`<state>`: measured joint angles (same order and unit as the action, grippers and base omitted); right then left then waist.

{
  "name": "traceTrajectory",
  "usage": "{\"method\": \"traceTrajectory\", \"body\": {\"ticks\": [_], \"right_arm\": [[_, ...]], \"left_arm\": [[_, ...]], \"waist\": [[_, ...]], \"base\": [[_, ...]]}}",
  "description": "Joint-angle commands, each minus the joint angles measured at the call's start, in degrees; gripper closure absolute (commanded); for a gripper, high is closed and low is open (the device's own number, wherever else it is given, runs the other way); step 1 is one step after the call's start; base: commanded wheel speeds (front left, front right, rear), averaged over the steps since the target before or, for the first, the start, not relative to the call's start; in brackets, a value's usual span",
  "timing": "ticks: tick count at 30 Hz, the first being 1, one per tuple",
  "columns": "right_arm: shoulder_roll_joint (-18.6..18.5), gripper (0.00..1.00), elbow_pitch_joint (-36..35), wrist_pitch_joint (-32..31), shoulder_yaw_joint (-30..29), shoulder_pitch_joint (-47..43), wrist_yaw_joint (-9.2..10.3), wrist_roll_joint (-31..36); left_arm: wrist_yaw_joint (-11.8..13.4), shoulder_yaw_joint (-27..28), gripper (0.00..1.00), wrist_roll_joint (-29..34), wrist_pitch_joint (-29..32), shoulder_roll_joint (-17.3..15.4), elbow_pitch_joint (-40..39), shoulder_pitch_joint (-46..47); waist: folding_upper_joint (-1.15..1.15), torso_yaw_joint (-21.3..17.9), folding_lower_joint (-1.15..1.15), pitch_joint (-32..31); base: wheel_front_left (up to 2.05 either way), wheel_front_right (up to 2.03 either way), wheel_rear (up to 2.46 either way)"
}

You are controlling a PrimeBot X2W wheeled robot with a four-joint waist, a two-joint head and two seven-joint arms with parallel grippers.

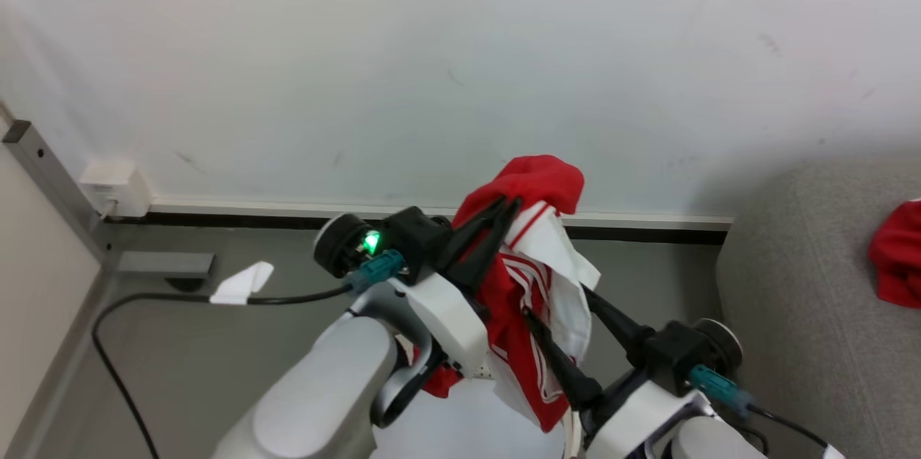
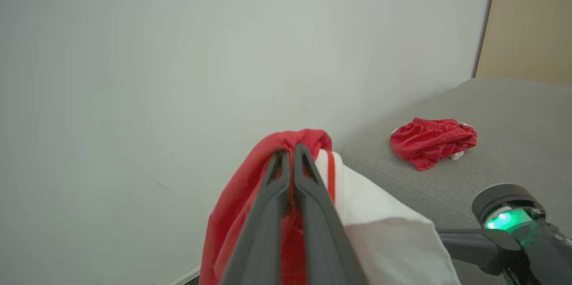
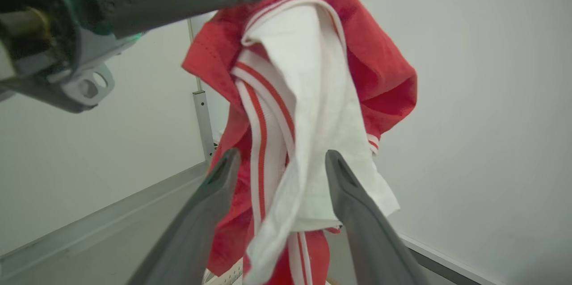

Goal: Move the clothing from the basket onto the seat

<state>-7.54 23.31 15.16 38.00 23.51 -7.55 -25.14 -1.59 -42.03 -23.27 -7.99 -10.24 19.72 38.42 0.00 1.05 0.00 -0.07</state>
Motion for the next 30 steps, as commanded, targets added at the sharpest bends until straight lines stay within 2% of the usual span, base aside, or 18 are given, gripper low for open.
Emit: {"method": "traceTrajectory", "body": {"ticks": [1, 9, 15, 16, 17, 18, 19, 30], "right_arm": [[0.3, 0.00, 1.8, 0.0, 0.6, 1.5, 0.13, -0.6], [2.7, 0.00, 13.8, 0.0, 1.2, 7.2, 0.13, 0.6], [3.6, 0.00, 18.6, 0.0, 1.4, 9.2, 0.13, 1.1], [3.7, 0.05, 18.9, 0.0, 1.3, 9.4, 0.13, 1.1], [3.8, 0.47, 19.2, 0.0, 1.2, 9.5, 0.13, 1.1], [3.8, 0.71, 19.4, 0.0, 1.0, 9.6, 0.13, 0.9], [3.9, 1.00, 19.6, 0.0, 0.9, 9.6, 0.13, 0.8], [3.7, 1.00, 18.0, 0.0, -1.9, 7.9, 0.13, -0.1]], "left_arm": [[-0.3, -0.4, 1.00, -0.7, 0.0, 0.2, 0.0, -0.1], [-1.3, -3.3, 1.00, -1.0, 0.0, 2.9, 0.6, -0.4], [-2.2, -5.3, 1.00, -1.3, 0.3, 4.1, 0.5, -1.0], [-2.3, -5.6, 1.00, -1.4, 0.2, 4.3, 0.5, -1.0], [-2.3, -5.8, 1.00, -1.4, 0.3, 4.4, 0.4, -1.1], [-2.3, -5.8, 1.00, -1.4, 0.3, 4.4, 0.5, -1.2], [-2.3, -5.9, 1.00, -1.4, 0.4, 4.4, 0.6, -1.2], [-1.5, -5.4, 1.00, -2.3, 0.0, 3.1, 2.1, -1.2]], "waist": [[0.00, 0.8, 0.00, 0.0], [0.00, 4.3, 0.00, -0.1], [0.00, 6.5, 0.00, -0.1], [0.00, 6.8, 0.00, -0.1], [0.00, 7.0, 0.00, -0.1], [0.00, 7.1, 0.00, -0.1], [0.00, 7.3, 0.00, -0.1], [0.00, 6.9, 0.00, 0.2]], "base": [[0.00, 0.00, 0.00], [0.00, 0.00, 0.00], [0.00, 0.00, 0.00], [0.00, 0.00, 0.00], [0.00, 0.00, 0.00], [0.00, 0.00, 0.00], [0.00, 0.00, 0.00], [0.00, 0.00, 0.00]]}}
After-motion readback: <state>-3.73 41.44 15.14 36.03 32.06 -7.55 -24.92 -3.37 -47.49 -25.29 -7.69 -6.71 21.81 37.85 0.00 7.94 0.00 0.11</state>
